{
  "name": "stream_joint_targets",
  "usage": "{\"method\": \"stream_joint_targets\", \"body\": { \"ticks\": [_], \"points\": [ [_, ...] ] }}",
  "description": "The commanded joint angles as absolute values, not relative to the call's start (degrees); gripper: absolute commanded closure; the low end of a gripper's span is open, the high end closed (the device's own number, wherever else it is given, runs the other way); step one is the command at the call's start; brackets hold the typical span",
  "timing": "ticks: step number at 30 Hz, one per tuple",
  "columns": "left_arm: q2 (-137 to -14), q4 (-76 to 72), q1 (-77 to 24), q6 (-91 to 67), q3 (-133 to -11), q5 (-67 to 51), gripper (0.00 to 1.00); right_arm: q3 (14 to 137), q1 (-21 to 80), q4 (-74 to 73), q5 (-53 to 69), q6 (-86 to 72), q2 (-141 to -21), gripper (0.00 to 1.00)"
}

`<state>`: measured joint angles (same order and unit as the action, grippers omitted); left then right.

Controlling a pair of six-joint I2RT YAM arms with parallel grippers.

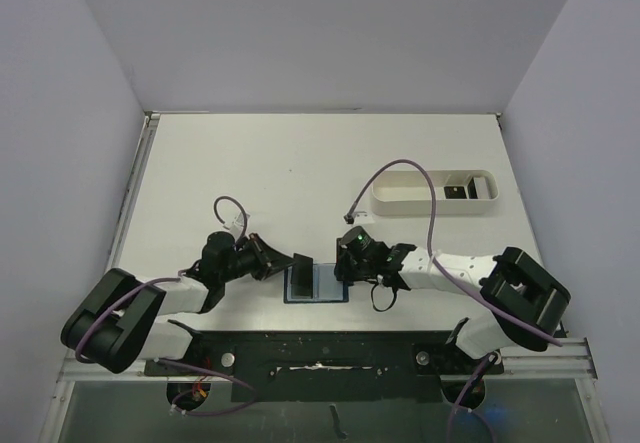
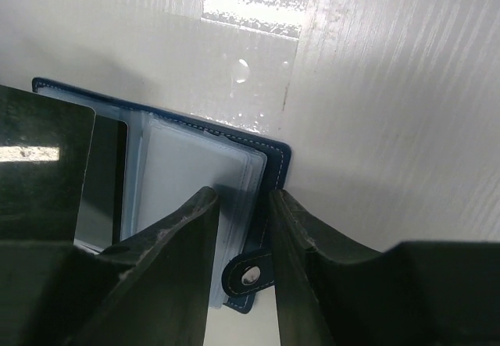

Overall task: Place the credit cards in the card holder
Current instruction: Insert the credit card into the card holder.

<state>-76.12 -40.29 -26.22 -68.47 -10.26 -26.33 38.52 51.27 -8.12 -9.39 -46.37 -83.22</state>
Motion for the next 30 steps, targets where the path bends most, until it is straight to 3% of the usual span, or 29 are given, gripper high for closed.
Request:
{"method": "stream_joint_targets", "body": {
  "ticks": [1, 12, 30],
  "points": [
    [-77.6, -49.3, -27.5, -68.8, -10.0, -25.6, 1.0, 37.0, 52.3, -5.2, -9.6, -48.3, -82.5, 0.68],
    [-83.2, -52.2, -31.1, -69.2, -9.7, -24.4, 1.0, 35.6, 53.0, -5.4, -11.3, -49.6, -81.8, 0.71],
    [-82.5, -45.9, -31.1, -64.4, -10.7, -23.1, 1.0, 34.9, 53.0, -5.2, -12.0, -49.4, -80.8, 0.72]
  ]
}}
